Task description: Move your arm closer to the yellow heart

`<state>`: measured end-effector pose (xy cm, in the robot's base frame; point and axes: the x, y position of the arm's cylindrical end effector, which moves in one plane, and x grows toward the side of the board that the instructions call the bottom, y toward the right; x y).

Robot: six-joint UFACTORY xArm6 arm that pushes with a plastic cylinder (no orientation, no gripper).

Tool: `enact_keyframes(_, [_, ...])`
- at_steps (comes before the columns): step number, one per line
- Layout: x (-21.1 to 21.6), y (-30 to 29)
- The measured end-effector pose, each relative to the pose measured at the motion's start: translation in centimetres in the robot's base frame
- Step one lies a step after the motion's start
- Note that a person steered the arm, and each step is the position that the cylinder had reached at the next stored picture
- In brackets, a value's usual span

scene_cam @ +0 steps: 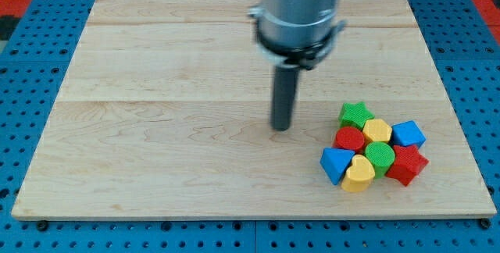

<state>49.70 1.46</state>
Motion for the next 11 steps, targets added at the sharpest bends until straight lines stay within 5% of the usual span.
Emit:
enact_keyframes(1, [6.0, -3.1])
enact_keyframes(2, [11.1, 3.1])
enact_keyframes(4, [11.6, 25.4])
enact_keyframes(6, [6.5, 19.1])
enact_keyframes(9, [12.0, 21.1])
enact_keyframes(11, [12.0, 10.8])
